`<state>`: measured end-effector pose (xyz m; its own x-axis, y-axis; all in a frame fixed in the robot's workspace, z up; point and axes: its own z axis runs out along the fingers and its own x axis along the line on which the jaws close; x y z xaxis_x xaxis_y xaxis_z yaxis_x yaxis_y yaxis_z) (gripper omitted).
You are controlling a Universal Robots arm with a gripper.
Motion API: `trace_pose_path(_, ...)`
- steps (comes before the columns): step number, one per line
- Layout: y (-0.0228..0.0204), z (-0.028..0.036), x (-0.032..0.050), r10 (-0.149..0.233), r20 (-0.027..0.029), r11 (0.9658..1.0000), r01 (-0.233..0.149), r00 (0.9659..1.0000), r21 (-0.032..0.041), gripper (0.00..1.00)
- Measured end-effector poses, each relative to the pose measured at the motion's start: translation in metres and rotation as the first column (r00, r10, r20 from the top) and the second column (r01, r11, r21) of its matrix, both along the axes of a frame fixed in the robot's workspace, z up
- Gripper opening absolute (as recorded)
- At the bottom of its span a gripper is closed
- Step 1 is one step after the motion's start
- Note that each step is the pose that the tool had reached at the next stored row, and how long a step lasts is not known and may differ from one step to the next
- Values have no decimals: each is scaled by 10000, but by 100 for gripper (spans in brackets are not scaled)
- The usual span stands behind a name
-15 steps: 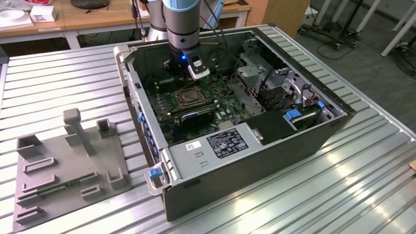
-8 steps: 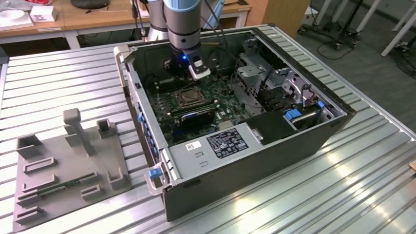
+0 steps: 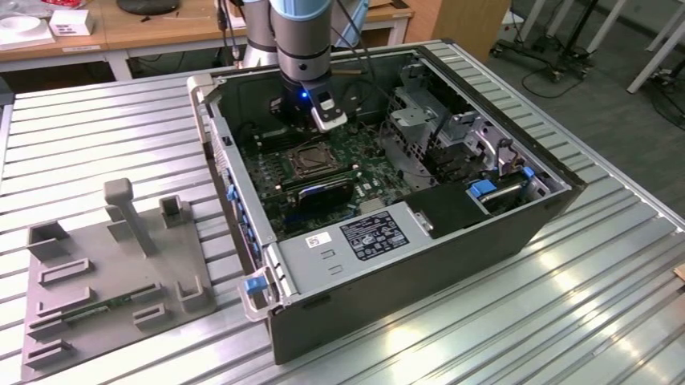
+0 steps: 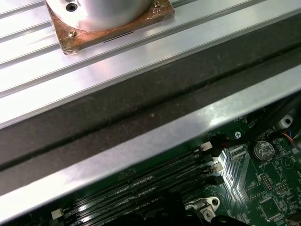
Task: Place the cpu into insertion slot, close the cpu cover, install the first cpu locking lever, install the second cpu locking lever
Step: 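Install the first cpu locking lever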
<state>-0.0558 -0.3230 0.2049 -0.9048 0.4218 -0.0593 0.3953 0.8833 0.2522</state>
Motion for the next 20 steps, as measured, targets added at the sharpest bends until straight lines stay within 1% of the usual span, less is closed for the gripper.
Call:
trace_pose_path(12,3,-8,43,0,0,10000,0,10000,0,11)
trace_pose_path(16,10,-9,46,0,1,10000,0,10000,0,11)
trace_pose_path(20,27,-9,46,0,0,10000,0,10000,-1,11)
